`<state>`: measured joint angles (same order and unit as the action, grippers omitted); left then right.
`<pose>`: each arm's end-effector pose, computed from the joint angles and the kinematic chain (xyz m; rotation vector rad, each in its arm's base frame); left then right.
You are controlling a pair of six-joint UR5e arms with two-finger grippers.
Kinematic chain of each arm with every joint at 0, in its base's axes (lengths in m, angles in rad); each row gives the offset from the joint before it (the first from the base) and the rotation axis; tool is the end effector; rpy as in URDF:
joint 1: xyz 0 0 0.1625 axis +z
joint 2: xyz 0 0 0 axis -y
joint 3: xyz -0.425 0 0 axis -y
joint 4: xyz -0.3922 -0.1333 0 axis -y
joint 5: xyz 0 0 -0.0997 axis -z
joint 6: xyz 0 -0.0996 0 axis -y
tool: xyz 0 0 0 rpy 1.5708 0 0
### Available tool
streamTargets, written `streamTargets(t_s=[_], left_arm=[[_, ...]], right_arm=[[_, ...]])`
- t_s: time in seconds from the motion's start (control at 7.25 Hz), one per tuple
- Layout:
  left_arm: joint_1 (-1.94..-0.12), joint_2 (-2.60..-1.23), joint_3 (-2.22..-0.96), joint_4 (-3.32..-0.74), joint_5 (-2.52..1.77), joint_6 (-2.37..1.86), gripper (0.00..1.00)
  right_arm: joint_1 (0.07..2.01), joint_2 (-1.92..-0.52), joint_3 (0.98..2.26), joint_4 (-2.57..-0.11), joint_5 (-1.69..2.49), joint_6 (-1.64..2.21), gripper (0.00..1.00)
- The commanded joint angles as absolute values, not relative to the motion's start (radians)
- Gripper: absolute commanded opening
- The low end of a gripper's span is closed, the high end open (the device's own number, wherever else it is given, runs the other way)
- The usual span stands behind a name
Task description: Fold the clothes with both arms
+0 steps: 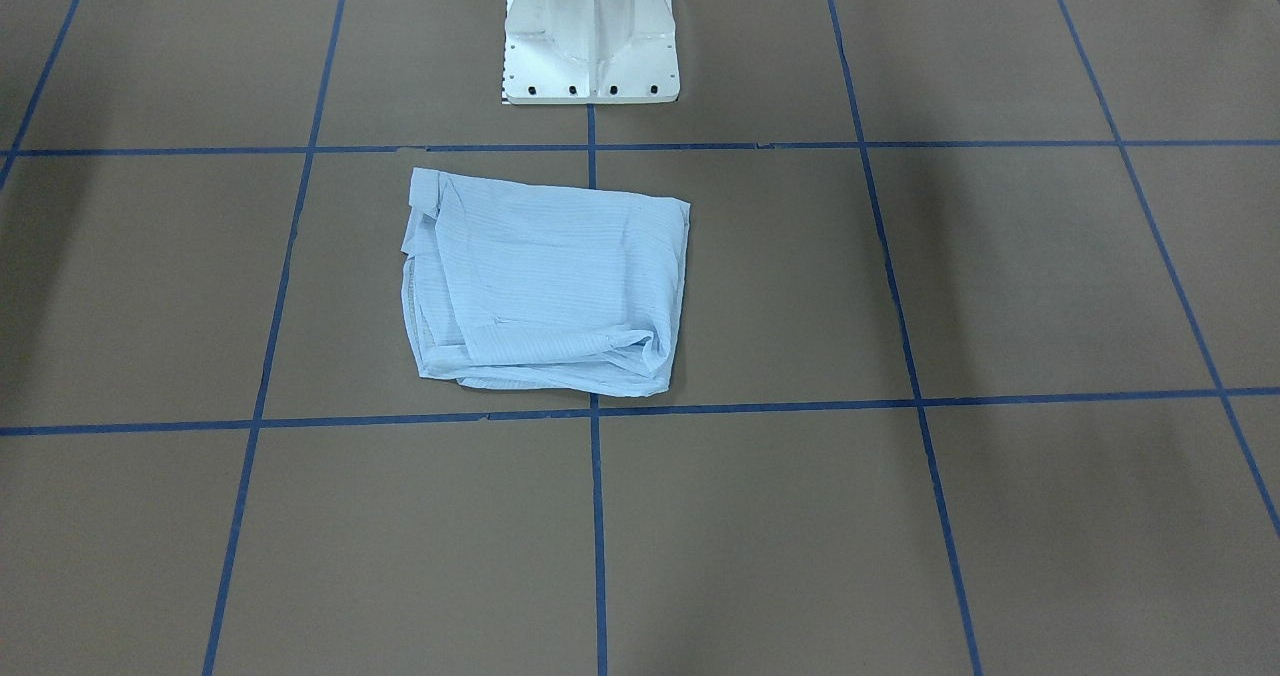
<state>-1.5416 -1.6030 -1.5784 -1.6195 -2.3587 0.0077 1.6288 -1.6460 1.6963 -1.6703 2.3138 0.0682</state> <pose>-0.0477 -0.5127 0.6328 0.0754 0.7884 0.0698 0.0922 -0.4512 0.6447 -0.0507 -0.7432 0.1386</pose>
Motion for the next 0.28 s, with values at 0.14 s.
streamTargets(t_s=[0.14], left_arm=[[-1.542, -1.603, -1.578, -1.62, -2.359, 0.008, 1.0]], right_arm=[[1.615, -1.644, 1.686, -1.669, 2.315, 0.066, 1.0]])
